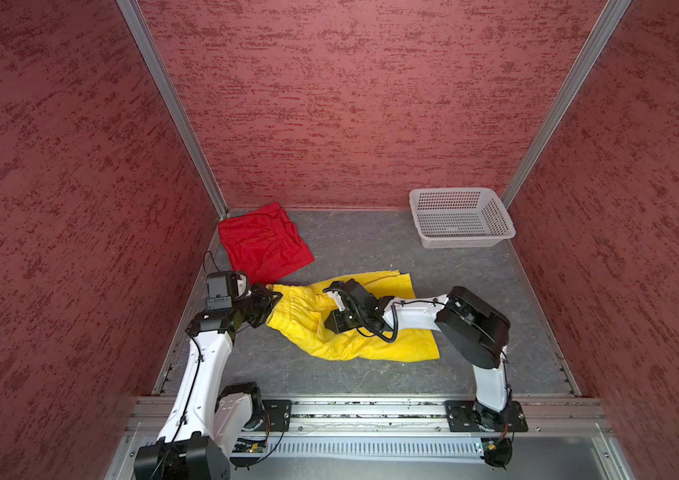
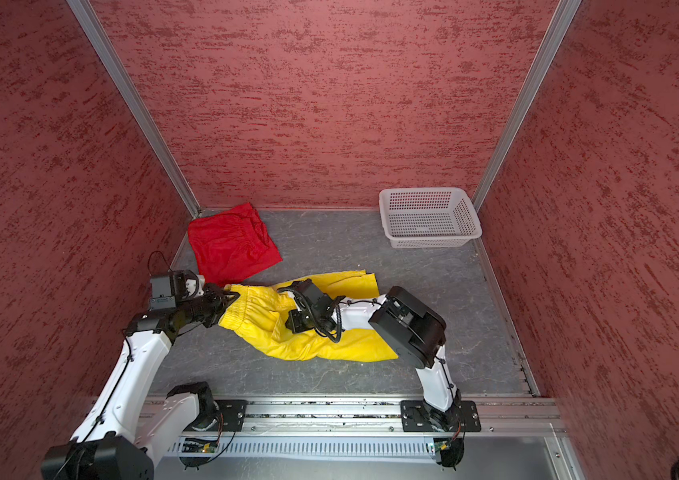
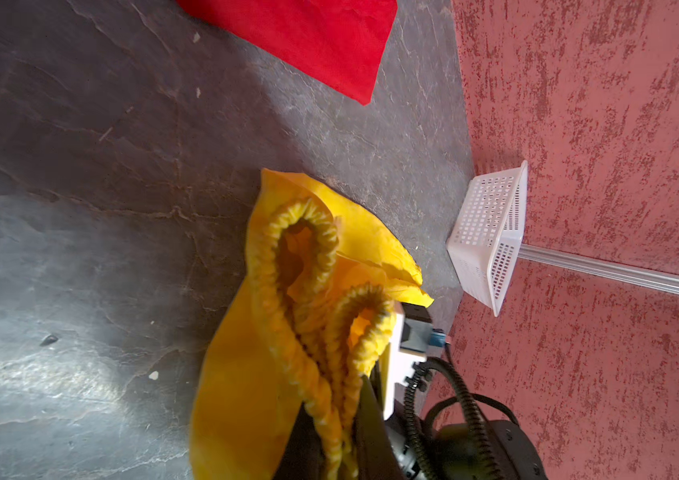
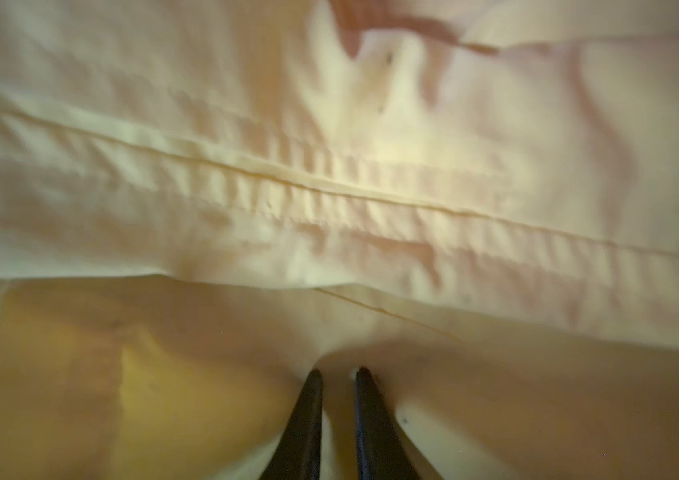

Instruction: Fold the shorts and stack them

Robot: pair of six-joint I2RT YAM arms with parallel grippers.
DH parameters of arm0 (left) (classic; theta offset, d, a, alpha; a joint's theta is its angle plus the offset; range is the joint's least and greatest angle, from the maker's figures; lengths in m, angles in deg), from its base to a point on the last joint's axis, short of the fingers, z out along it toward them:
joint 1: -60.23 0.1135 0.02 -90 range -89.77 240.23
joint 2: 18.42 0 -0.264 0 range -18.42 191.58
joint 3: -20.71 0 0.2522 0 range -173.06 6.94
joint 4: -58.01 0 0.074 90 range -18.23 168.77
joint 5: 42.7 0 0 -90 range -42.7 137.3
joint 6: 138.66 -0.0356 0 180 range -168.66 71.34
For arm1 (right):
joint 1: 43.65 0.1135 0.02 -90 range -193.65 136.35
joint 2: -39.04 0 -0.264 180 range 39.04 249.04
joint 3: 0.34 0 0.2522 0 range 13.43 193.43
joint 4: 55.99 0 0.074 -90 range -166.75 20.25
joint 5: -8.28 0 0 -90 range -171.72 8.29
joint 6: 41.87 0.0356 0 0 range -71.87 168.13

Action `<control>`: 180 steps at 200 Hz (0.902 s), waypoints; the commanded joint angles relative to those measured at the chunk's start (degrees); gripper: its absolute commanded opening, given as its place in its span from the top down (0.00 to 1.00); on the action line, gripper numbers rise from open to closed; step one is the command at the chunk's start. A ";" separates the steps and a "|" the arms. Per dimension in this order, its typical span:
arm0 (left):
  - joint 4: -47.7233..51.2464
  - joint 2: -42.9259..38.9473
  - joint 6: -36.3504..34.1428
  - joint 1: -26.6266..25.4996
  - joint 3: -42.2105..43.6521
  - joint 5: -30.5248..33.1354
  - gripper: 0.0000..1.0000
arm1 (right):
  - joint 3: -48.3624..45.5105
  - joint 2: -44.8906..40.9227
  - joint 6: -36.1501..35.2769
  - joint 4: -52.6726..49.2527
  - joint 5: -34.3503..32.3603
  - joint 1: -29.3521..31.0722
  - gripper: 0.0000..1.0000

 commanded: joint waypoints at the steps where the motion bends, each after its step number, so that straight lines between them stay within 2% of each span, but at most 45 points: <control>1: -1.55 -0.30 2.11 -1.88 -1.94 0.10 1.00 | 2.64 1.26 -0.15 -0.93 1.42 0.27 0.82; 35: -1.51 -0.93 3.98 -5.77 -3.46 2.05 1.00 | 7.97 3.66 -2.37 -1.10 2.10 0.08 0.81; 56: 1.65 -2.00 3.53 -7.24 -5.58 5.44 1.00 | 7.80 0.89 -2.72 -0.42 2.10 -1.72 0.82; 89: 7.40 -1.08 0.27 -8.36 -10.65 10.19 1.00 | -4.58 -13.70 0.26 -0.95 0.54 -8.41 0.82; 128: 9.14 0.31 -1.62 -8.73 -12.70 13.45 1.00 | -19.19 -30.73 -0.13 -14.14 -6.80 -13.33 0.79; 148: 9.37 1.09 -2.31 -8.78 -13.22 14.64 1.00 | -24.64 -34.47 0.44 -16.08 -6.32 -14.81 0.79; 180: 10.35 1.20 -2.99 -8.96 -14.33 16.07 1.00 | -28.82 -35.19 1.67 -14.95 -5.19 -15.67 0.85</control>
